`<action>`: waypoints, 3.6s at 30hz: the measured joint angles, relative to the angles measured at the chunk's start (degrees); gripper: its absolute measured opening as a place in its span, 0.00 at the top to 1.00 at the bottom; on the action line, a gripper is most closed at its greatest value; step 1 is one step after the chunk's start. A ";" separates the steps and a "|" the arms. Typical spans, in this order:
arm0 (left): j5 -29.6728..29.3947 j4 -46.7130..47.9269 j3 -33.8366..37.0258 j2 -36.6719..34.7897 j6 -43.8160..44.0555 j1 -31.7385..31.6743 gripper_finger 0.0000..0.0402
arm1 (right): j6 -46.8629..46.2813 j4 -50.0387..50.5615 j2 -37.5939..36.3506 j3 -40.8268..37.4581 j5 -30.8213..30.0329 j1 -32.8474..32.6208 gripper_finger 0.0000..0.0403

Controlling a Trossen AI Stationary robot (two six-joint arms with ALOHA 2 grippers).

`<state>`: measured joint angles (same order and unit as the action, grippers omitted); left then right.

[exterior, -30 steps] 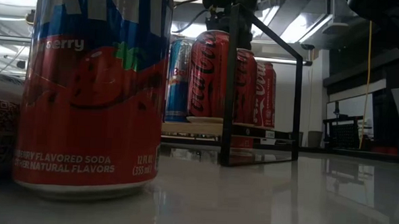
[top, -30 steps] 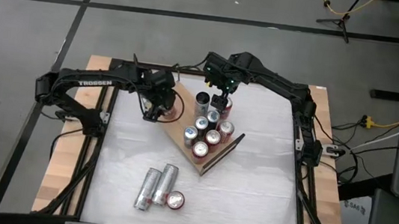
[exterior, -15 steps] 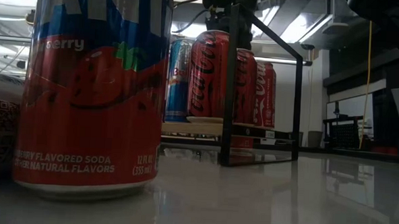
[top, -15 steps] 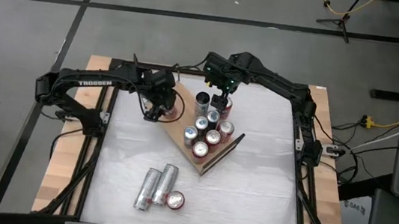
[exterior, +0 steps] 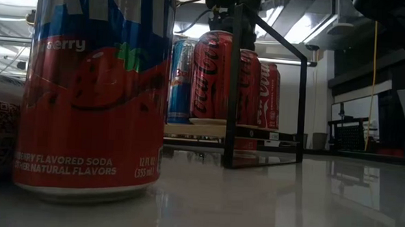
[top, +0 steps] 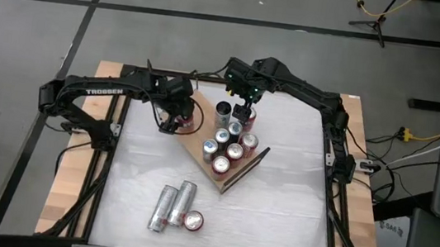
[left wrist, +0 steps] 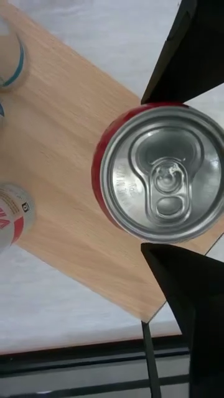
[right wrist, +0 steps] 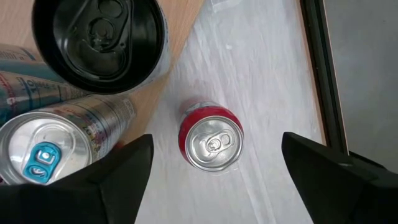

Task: Place canned beverage on shelf
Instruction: Put the bottom left red soda can on the shelf

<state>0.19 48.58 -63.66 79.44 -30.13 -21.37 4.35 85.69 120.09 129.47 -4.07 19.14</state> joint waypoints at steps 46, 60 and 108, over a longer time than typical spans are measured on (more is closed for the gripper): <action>-11.47 -0.30 0.02 -13.34 21.27 6.03 0.12 | 0.01 0.00 0.00 0.00 -0.05 0.00 0.14; -9.04 0.01 8.32 -10.77 40.58 11.30 0.22 | 4.92 -0.02 -1.12 0.00 -14.54 0.51 0.14; -20.74 -27.76 20.52 -22.14 55.81 1.18 0.63 | 4.99 -0.31 -1.16 0.00 -14.34 1.16 0.14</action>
<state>-20.56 20.82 -43.13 57.30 25.68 -20.19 9.33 85.38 118.93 129.47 -18.40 20.29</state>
